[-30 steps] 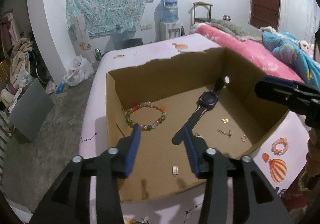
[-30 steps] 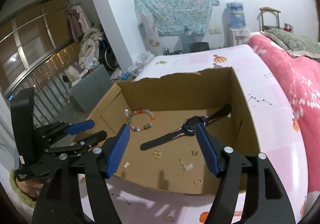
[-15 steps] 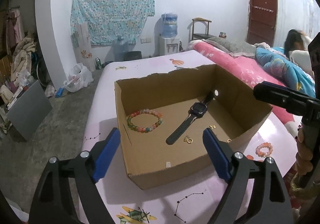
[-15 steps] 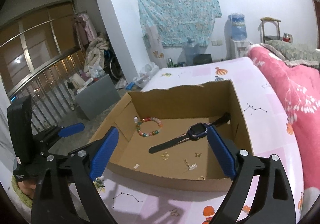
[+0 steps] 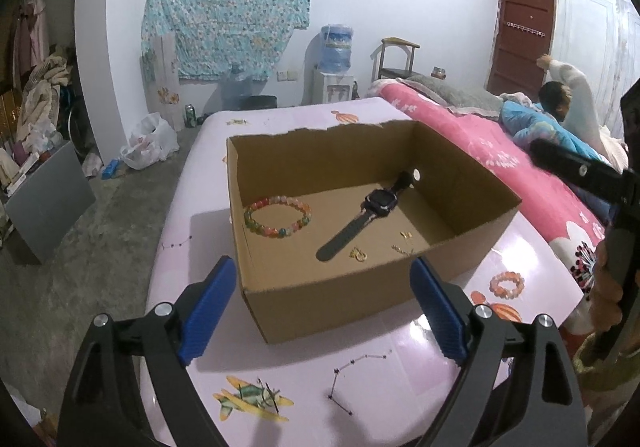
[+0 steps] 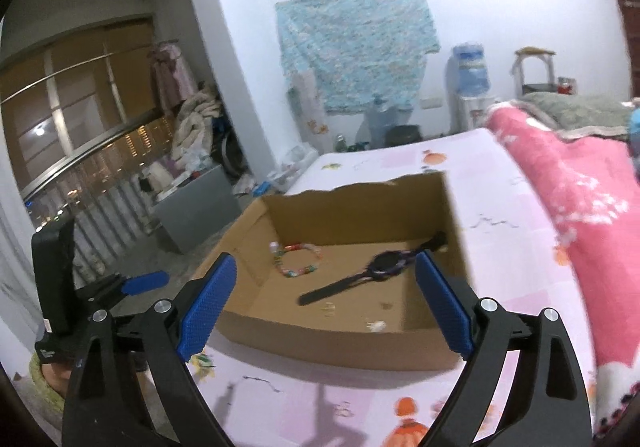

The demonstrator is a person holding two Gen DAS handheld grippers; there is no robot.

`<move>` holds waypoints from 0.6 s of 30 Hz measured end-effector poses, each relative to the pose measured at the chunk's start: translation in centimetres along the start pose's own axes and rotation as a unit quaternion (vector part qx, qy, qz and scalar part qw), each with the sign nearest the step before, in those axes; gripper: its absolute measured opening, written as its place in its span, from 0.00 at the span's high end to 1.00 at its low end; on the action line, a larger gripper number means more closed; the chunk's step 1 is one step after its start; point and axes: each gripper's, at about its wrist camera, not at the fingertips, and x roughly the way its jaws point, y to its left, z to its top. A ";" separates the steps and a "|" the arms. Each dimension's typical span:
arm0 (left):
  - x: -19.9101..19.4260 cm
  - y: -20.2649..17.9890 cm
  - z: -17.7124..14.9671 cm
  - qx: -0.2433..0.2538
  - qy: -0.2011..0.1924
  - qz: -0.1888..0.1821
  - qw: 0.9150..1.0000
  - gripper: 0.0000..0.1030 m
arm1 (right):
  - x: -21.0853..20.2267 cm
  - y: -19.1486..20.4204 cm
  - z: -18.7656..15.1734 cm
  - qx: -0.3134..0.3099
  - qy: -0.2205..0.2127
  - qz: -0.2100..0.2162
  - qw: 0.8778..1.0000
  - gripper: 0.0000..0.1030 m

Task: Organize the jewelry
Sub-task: 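Withdraw both tools from the box back over the table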

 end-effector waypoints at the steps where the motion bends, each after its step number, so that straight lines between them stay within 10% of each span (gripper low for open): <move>1: -0.1 -0.1 -0.2 0.000 0.001 -0.001 1.000 0.16 | -0.5 -0.6 -0.2 0.003 -0.002 -0.009 1.000 0.16; 18: 4.5 -6.3 -5.7 0.051 0.124 -0.030 0.991 0.16 | -2.3 -7.2 -8.4 0.088 0.127 -0.095 0.983 0.16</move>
